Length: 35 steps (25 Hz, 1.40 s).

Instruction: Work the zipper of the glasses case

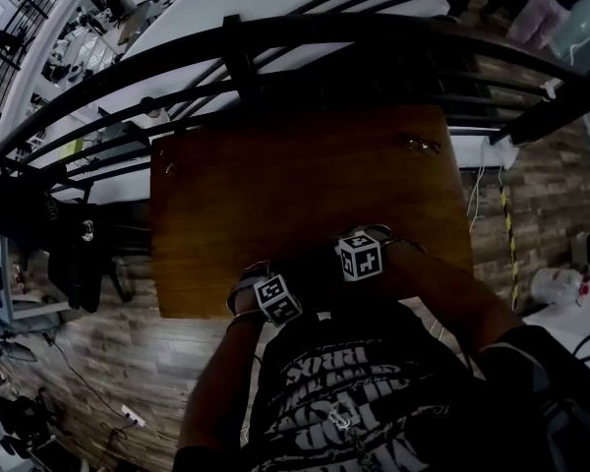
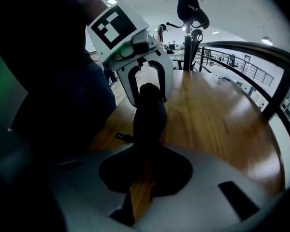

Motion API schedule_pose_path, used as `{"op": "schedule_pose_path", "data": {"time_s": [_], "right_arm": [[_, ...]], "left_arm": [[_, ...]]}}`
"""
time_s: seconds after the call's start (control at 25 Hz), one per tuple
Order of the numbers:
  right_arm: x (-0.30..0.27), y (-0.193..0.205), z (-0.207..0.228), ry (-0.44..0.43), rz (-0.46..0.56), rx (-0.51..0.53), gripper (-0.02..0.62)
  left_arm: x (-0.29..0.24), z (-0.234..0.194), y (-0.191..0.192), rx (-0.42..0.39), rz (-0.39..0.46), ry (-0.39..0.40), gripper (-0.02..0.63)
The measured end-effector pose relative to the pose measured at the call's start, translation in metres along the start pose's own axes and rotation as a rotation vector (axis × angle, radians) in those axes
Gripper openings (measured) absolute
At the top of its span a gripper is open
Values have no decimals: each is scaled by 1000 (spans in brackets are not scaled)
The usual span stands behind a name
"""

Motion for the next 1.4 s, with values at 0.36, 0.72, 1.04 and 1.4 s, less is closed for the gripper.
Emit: {"op": "schedule_pose_path", "data": {"time_s": [0.36,0.72,1.04,1.4], "right_arm": [[21,-2,7,2,40,-121,-3],[21,7,16,-9,-14,-167,-2],[-5,-5,9,-89,-31,-34,95],[7,6,6,-98,24,-164,15]], "left_arm": [[-14,-8,2,-4,16,-58,259],[-12,-6,0,-4,27,-60,259],[-14,-8,3,-4,20,-56,259],[-14,-5,1,-14,12,-69,259]]}}
Point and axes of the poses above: the fingertips, and each gripper's own axes: x backward along the fingers, z to its right, y out of its underside, the point moved 7 cm from there along x, backward along the fingers, and after that the axes turned 5 degrees about -z, right-handed, at the moved point
